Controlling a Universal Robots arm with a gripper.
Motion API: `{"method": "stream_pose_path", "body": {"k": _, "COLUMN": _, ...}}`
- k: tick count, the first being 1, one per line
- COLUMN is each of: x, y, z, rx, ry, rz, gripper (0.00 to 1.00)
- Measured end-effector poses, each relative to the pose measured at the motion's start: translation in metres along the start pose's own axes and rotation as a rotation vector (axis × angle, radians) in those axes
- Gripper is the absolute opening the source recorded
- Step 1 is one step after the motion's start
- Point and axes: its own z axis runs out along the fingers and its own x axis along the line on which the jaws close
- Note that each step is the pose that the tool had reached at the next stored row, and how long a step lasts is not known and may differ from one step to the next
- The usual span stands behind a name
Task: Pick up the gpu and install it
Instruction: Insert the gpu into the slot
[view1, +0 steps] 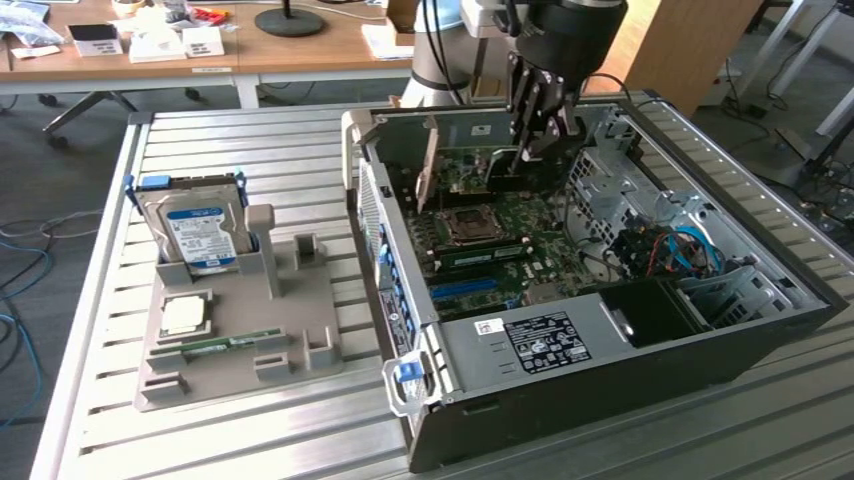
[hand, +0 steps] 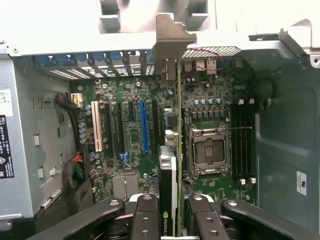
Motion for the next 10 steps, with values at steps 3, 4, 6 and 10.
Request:
{"method": "stream_pose_path", "body": {"k": 3, "x": 0.0002, "y": 0.0, "z": 0.0024, "rx": 0.0, "ry": 0.0, "rz": 0.0, "gripper": 0.27}}
{"method": "stream_pose_path", "body": {"k": 4, "x": 0.0002, "y": 0.0, "z": 0.0031, "rx": 0.0, "ry": 0.0, "rz": 0.0, "gripper": 0.27}}
{"method": "stream_pose_path", "body": {"k": 6, "x": 0.0003, "y": 0.0, "z": 0.0032, "rx": -0.0001, "ry": 0.0002, "rz": 0.0, "gripper": 0.27}}
{"method": "stream_pose_path", "body": {"k": 10, "x": 0.0003, "y": 0.0, "z": 0.0033, "rx": 0.0, "ry": 0.0, "rz": 0.0, "gripper": 0.27}}
